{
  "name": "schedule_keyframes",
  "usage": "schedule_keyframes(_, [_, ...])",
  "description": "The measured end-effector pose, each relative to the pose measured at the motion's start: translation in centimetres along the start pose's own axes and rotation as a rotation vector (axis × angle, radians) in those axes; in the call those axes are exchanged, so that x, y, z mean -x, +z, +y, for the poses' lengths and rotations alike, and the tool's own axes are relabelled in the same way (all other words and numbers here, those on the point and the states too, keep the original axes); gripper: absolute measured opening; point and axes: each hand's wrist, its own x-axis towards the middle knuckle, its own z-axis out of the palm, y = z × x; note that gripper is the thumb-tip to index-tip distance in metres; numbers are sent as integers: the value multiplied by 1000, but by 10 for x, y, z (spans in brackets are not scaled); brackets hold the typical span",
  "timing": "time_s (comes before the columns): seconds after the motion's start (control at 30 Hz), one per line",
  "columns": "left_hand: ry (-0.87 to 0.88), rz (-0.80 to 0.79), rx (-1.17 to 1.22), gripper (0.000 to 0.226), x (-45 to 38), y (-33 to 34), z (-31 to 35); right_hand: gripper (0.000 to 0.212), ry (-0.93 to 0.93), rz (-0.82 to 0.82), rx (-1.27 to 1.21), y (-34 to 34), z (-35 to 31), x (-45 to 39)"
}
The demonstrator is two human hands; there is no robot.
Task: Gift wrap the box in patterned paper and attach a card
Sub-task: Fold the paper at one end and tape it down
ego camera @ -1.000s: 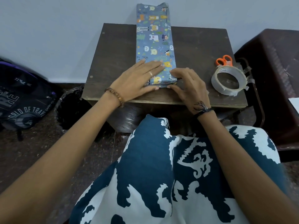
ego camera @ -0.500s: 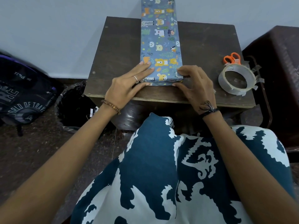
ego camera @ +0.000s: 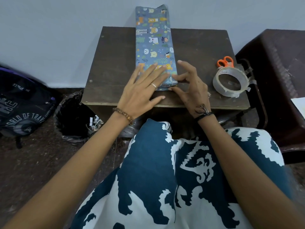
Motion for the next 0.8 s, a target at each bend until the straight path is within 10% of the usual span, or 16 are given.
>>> schedule_keyframes(0.8, [-81,99,151,48,-17,10,2,59,67,-61,-81,-12,-7,-1])
